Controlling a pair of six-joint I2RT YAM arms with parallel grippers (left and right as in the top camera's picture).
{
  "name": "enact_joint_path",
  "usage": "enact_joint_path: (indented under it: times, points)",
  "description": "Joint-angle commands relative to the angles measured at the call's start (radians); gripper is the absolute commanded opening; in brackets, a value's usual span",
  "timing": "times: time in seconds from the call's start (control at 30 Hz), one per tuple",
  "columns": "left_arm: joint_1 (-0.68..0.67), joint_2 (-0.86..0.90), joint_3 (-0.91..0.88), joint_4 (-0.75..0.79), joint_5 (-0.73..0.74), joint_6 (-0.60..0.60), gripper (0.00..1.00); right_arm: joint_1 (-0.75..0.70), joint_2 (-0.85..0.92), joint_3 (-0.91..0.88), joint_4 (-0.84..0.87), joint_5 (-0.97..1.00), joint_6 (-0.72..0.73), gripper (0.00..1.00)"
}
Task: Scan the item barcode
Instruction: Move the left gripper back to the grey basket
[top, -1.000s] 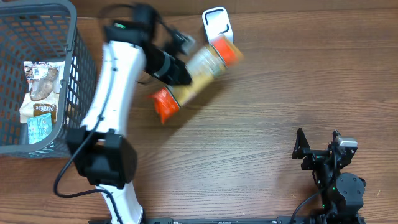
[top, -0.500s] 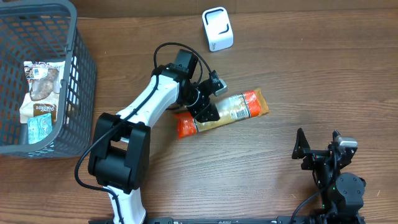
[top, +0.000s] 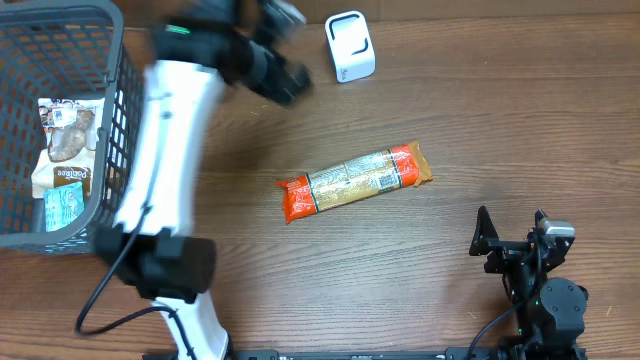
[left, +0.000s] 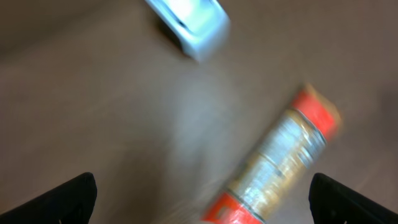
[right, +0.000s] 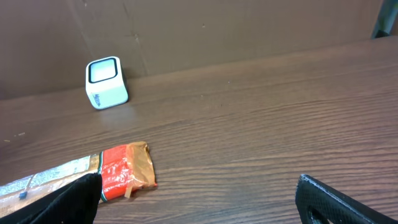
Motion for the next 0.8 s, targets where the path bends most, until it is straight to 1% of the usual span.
enact_joint_path:
  times: [0.0,0.07,0.13,0.17,0.23,0.3,0.37,0.43,0.57,0.6,0.77]
  points:
    - [0.133,-0.032,0.273,-0.086,-0.046,-0.138,1.0,-0.004,-0.009,0.008,-0.019,0.01,0.003,1.0]
    - [0.214,-0.032,0.372,-0.128,-0.052,-0.14,0.99,-0.004,-0.009,0.008,-0.019,0.01,0.003,1.0]
    - [0.294,-0.032,0.415,-0.153,-0.054,-0.142,1.0,-0.004,-0.009,0.008,-0.019,0.01,0.003,1.0]
    - [0.349,-0.032,0.42,-0.162,-0.055,-0.163,1.0,-0.004,-0.009,0.008,-0.019,0.01,0.003,1.0]
    - [0.445,-0.028,0.416,-0.179,-0.064,-0.227,1.0,-0.004,-0.009,0.008,-0.019,0.01,0.003,1.0]
    - [0.534,-0.02,0.39,-0.184,-0.095,-0.294,0.96,-0.004,-0.009,0.008,-0.019,0.01,0.003,1.0]
    - [0.619,-0.004,0.347,-0.17,-0.108,-0.316,0.95,-0.004,-0.009,0.008,-0.019,0.01,0.003,1.0]
    - [0.676,0.021,0.311,-0.145,-0.111,-0.319,0.95,-0.004,-0.009,0.008,-0.019,0.01,0.003,1.0]
    - [0.745,0.09,0.222,-0.09,-0.114,-0.315,0.95,-0.004,-0.009,0.008,-0.019,0.01,0.003,1.0]
    - [0.753,0.122,0.191,-0.068,-0.114,-0.293,0.94,-0.004,-0.009,0.008,-0.019,0.01,0.003,1.0]
    - [0.744,0.229,0.143,-0.017,-0.113,-0.239,0.93,-0.004,-0.009,0.008,-0.019,0.01,0.003,1.0]
